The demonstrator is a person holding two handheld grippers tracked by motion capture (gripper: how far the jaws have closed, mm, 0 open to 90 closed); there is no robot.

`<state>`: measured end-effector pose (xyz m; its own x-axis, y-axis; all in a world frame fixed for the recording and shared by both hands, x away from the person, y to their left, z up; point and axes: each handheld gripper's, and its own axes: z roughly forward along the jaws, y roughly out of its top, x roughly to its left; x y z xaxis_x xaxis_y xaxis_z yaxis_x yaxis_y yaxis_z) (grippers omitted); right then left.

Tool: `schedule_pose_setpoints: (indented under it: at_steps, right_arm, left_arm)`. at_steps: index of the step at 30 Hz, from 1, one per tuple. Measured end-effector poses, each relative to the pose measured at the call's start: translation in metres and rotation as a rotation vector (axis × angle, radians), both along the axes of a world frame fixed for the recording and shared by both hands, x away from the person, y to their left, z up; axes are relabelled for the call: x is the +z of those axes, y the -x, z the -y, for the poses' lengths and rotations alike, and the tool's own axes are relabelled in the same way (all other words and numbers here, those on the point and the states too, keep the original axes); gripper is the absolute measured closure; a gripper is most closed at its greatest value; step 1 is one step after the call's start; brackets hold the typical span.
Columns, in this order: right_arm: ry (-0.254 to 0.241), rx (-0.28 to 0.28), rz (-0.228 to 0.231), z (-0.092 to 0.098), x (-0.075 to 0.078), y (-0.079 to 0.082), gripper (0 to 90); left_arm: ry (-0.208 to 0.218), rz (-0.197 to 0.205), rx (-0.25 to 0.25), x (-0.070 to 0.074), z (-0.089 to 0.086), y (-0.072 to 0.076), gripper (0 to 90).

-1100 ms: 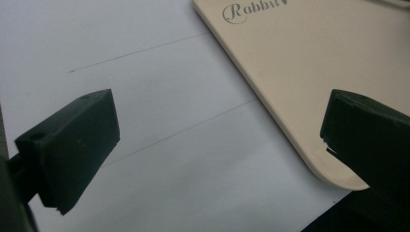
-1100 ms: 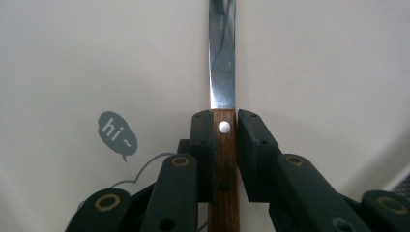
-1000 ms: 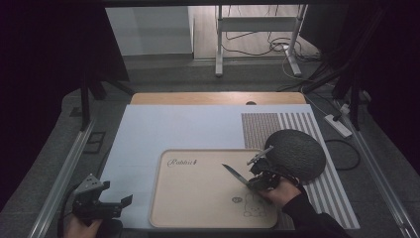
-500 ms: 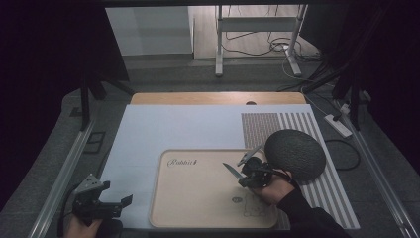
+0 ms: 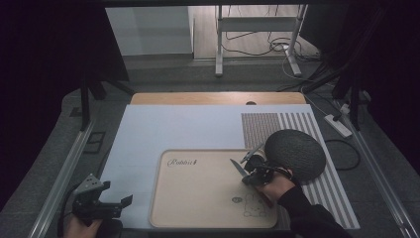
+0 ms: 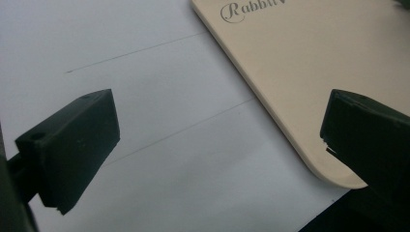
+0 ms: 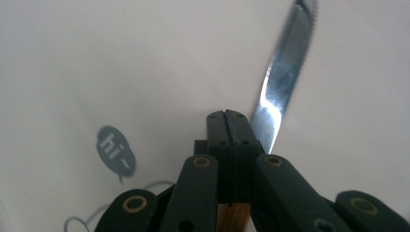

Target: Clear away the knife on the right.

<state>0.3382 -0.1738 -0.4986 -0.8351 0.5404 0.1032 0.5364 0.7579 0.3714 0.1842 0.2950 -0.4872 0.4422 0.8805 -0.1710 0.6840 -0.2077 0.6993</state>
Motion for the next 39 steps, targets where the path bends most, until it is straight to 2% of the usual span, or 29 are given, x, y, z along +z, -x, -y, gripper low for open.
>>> schedule_pose_setpoints:
  at_steps: [7, 15, 16, 23, 31, 39]
  right_arm:
    - [0.0, -0.06, -0.014, 0.027, 0.002, -0.003, 89.4]
    - [-0.001, -0.104, -0.027, 0.048, 0.003, -0.004, 89.3]
    - [-0.019, -0.11, -0.041, 0.052, 0.003, -0.005, 89.3]
    - [-0.005, -0.102, -0.032, 0.049, 0.003, -0.004, 87.7]
    - [-0.031, -0.097, -0.04, 0.045, 0.004, -0.003, 75.5]
    - [-0.058, -0.06, 0.005, 0.037, 0.01, 0.001, 62.1]
  left_arm:
    - [0.0, 0.0, 0.0, 0.0, 0.0, 0.0, 0.5]
    - [-0.001, 0.001, -0.001, 0.0, 0.0, 0.0, 0.5]
    - [-0.001, 0.001, -0.001, 0.0, 0.0, 0.0, 0.5]
    - [0.0, 0.002, -0.002, 0.0, 0.0, 0.0, 0.5]
    - [0.002, 0.002, -0.001, 0.0, 0.0, 0.0, 0.5]
    - [0.003, 0.002, -0.002, 0.0, 0.0, 0.0, 0.6]
